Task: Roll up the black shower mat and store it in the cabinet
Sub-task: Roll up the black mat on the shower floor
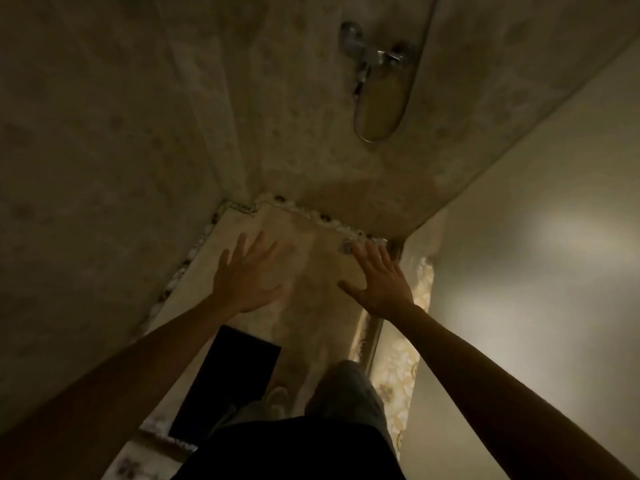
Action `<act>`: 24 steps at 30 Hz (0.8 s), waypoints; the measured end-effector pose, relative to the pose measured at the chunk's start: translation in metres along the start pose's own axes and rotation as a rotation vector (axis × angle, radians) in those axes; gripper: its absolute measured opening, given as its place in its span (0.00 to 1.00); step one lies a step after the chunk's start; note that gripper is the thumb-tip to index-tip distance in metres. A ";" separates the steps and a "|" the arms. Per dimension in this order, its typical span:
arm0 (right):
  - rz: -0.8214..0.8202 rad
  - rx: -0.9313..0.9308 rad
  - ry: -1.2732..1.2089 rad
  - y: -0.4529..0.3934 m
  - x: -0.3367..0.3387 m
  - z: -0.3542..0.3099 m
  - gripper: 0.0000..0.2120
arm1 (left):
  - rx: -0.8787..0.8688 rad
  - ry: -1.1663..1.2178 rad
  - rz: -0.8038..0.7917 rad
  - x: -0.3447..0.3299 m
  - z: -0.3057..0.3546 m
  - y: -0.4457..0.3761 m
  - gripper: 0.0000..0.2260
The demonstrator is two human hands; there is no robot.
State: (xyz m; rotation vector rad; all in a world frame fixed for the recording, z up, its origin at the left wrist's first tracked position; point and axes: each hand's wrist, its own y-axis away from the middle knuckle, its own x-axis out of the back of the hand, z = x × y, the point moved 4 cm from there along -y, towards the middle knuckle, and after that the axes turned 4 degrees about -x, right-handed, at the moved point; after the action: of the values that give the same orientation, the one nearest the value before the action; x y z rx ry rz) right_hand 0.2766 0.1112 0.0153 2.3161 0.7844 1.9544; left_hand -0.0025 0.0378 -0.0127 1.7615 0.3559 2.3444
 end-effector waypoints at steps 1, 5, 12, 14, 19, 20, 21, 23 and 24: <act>-0.018 0.047 0.024 -0.013 -0.002 0.000 0.42 | 0.028 0.012 -0.018 -0.003 -0.005 -0.003 0.44; -0.162 0.187 0.101 -0.076 -0.009 0.002 0.43 | 0.199 0.023 -0.015 -0.018 -0.028 -0.012 0.44; -0.333 0.572 0.260 -0.185 0.000 -0.020 0.42 | 0.593 0.183 -0.079 -0.041 -0.026 0.001 0.40; -0.352 0.690 0.315 -0.209 0.004 -0.039 0.42 | 0.700 0.261 -0.048 -0.047 -0.027 0.009 0.40; -0.416 0.920 0.397 -0.246 -0.012 -0.107 0.41 | 0.906 0.374 0.099 -0.068 -0.039 0.045 0.40; -0.441 0.960 0.428 -0.252 -0.020 -0.121 0.42 | 0.960 0.398 0.128 -0.073 -0.043 0.051 0.41; -0.469 0.996 0.456 -0.257 -0.028 -0.134 0.42 | 1.017 0.418 0.147 -0.079 -0.044 0.058 0.41; -0.531 1.053 0.507 -0.265 -0.045 -0.163 0.42 | 1.123 0.447 0.178 -0.088 -0.047 0.069 0.42; -0.557 1.087 0.528 -0.269 -0.055 -0.178 0.42 | 1.168 0.464 0.198 -0.092 -0.049 0.074 0.41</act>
State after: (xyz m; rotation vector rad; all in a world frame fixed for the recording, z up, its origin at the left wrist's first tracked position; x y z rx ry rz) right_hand 0.0089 0.2717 -0.0822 1.4049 2.6965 2.0838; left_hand -0.0239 -0.0634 -0.0879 1.5142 2.0251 2.9048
